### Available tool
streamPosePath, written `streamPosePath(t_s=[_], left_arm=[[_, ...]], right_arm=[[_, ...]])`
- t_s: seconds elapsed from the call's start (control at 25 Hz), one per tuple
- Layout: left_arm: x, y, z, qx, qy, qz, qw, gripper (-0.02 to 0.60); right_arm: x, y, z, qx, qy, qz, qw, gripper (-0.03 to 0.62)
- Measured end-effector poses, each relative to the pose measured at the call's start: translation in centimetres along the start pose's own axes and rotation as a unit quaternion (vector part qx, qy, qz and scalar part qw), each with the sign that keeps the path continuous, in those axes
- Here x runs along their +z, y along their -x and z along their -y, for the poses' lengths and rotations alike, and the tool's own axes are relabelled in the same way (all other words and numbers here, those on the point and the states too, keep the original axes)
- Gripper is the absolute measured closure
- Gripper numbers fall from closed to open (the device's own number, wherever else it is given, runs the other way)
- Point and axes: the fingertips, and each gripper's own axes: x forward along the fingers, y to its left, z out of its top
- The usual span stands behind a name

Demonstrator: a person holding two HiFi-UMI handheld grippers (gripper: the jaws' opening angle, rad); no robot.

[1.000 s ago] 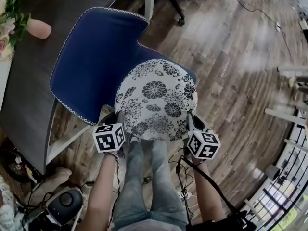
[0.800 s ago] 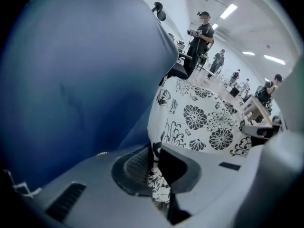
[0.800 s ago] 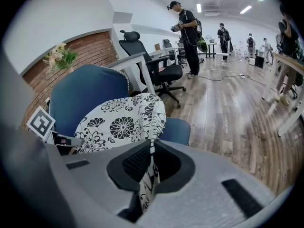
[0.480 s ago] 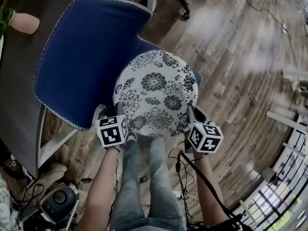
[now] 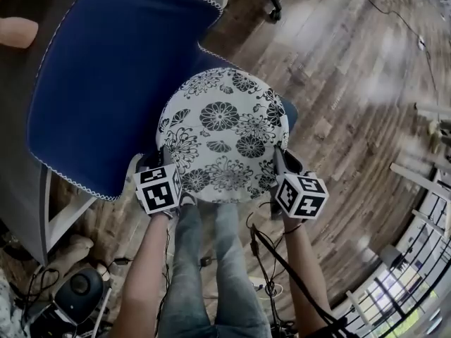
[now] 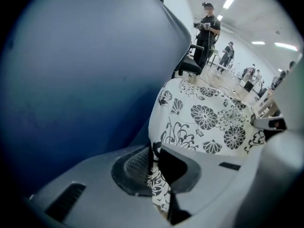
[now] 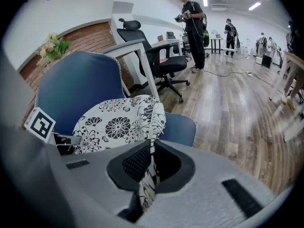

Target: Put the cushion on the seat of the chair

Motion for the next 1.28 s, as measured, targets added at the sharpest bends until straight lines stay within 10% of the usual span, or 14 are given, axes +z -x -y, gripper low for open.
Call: streamPosePath(t_s=[0.64,1.28], left_arm=[[-0.4,-2.9,-1.1,0.070,-0.060,-0.005,0.9957,0.563],[-0.7,-4.1,-2.0,0.076,-0.033,-0.009,0.9965,0.534]], right_arm=[[-1.5,-3.5,3.6,-0.046,0.005,-0.037,0.998,0.554],[-2.5,-4.9,5.2,-0.047,-0.011,-0.042,0.998,0.470]])
